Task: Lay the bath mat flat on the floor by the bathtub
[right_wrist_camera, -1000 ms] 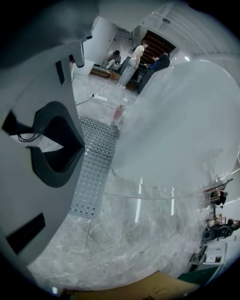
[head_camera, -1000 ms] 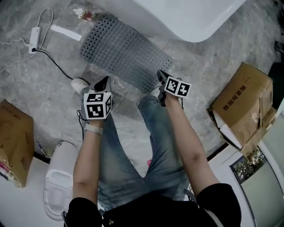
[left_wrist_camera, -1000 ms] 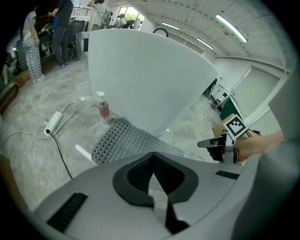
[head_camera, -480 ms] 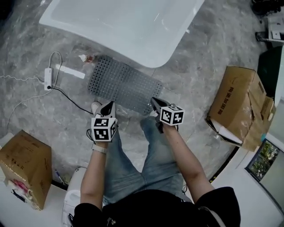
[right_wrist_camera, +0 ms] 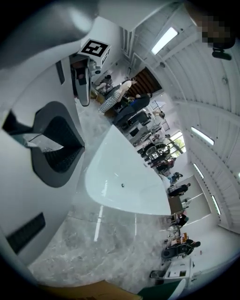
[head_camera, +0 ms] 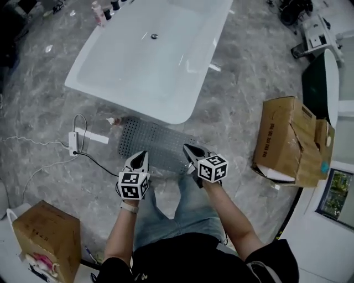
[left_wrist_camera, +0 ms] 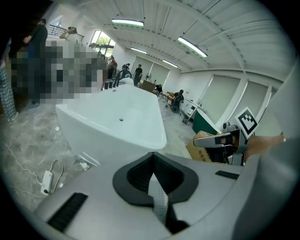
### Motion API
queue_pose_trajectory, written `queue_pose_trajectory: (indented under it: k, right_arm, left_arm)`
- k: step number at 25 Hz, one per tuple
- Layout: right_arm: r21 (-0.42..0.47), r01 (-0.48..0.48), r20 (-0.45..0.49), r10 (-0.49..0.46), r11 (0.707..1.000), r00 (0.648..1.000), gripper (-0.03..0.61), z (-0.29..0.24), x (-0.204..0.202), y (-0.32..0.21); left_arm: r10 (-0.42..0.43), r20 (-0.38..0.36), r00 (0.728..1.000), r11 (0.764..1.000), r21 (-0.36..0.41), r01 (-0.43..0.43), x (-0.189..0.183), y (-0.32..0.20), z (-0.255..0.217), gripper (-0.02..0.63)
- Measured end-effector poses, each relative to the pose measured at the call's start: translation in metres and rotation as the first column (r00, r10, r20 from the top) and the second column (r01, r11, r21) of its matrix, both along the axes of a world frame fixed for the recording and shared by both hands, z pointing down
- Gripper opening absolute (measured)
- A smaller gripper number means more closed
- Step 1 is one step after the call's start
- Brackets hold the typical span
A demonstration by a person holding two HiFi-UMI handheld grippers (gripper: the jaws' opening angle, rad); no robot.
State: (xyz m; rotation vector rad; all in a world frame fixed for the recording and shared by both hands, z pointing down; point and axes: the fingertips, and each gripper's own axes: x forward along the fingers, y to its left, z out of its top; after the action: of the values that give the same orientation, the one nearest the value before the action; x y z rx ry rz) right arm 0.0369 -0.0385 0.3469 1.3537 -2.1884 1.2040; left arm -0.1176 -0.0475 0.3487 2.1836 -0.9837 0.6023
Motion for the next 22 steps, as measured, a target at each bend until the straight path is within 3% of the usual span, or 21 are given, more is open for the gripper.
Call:
queue_pose_trajectory:
  k: [6,10,14,19,22]
  right_arm:
    - [0.166,-0.013,-0.001,0.013,0.986,1.000,0.025,-0.106,-0.001,-0.006]
    - [0.320,0.002,-0.030,0.008,0.948,1.000,0.025,-0.182,0.001,-0.019]
    - [0.401,0.003,-0.038,0.013,0.916,0.999,0.025,-0.250,0.000,-0.021]
    - [0.514,0.039,-0.048,-0.017,0.857,0.999,0.025,-0.334,-0.003,-0.023]
    - [0.578,0.067,-0.056,-0.042,0.813,0.998,0.025,-0.380,-0.006,-0.018]
  left_arm:
    - [0.055,-0.028,0.998,0.993,0.107,-0.051,0.008,-0.017,-0.089,0.018]
    - [0.085,-0.058,0.995,0.979,0.191,-0.072,0.016,-0.029,-0.144,0.018]
    - [0.099,-0.098,0.990,0.964,0.258,-0.071,0.013,-0.033,-0.207,0.018]
    - [0.158,-0.092,0.983,0.920,0.375,-0.112,0.020,-0.035,-0.285,0.017]
    - [0.153,-0.101,0.983,0.889,0.448,-0.092,0.023,-0.035,-0.330,0.017]
